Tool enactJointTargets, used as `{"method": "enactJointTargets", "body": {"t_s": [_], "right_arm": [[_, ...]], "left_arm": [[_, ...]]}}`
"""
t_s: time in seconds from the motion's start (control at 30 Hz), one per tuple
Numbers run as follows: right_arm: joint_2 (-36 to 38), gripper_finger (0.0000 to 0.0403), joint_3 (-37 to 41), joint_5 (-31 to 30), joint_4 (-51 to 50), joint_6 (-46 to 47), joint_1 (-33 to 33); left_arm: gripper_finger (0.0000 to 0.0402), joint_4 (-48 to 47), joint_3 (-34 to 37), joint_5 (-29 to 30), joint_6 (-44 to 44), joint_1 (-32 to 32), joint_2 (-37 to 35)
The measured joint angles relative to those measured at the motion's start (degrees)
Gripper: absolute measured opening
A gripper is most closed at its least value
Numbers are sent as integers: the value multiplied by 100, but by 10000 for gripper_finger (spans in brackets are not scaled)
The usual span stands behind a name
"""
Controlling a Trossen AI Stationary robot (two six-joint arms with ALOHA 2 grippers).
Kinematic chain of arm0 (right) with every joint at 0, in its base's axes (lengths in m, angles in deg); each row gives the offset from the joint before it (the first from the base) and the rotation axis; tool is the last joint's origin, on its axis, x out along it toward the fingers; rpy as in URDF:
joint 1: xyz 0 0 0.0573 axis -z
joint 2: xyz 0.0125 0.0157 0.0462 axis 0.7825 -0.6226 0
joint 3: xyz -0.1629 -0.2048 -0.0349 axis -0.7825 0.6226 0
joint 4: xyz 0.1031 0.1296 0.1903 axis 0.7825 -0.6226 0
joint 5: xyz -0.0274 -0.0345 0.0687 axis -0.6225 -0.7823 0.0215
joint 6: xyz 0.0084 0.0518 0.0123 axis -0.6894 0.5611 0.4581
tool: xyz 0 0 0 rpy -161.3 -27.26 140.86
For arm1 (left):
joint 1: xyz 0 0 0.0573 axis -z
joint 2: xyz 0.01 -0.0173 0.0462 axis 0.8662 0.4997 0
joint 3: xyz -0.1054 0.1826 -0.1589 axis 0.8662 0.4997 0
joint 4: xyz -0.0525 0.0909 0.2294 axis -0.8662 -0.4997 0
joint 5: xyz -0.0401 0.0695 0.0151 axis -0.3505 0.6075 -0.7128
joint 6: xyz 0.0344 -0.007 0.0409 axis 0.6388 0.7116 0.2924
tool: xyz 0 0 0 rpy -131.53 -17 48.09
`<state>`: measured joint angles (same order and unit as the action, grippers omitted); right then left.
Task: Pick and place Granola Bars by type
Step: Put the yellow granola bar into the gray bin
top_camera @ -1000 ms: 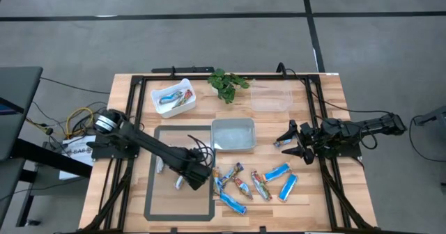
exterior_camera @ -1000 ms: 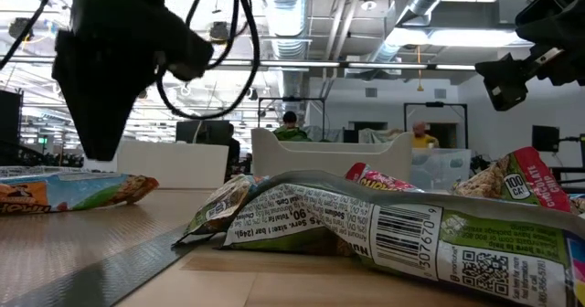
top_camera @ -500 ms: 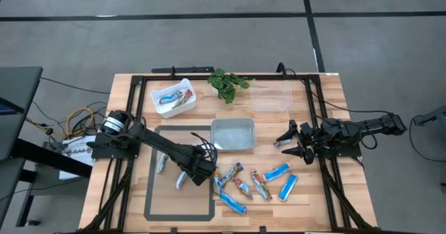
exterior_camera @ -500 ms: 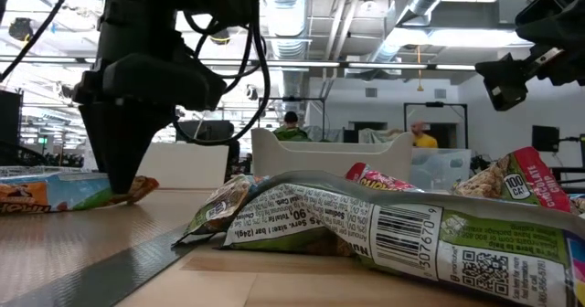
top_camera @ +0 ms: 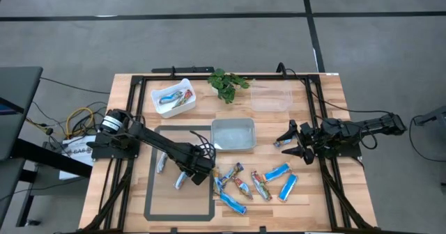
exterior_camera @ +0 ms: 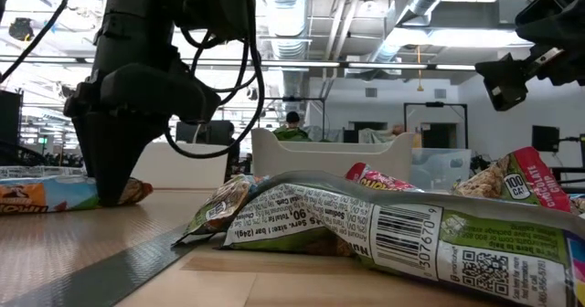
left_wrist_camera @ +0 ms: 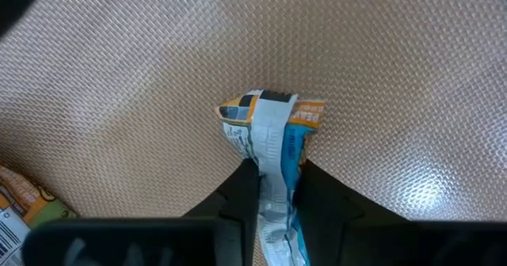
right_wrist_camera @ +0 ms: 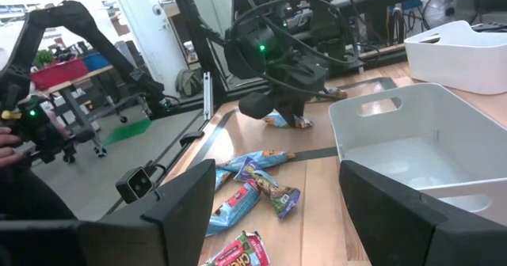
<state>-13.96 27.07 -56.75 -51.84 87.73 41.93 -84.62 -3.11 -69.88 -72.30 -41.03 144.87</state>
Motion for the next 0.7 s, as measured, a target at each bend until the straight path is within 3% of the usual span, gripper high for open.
{"method": "enactJointTargets", "body": {"t_s": [0.33, 0.7], "right_arm": [[2, 265, 0, 0, 0, 0, 2], [1, 265, 2, 0, 0, 0, 1]], "left_arm": [[60, 596, 19, 333, 151, -28, -368], [61, 2811, 14, 1135, 1470, -65, -1054]]}}
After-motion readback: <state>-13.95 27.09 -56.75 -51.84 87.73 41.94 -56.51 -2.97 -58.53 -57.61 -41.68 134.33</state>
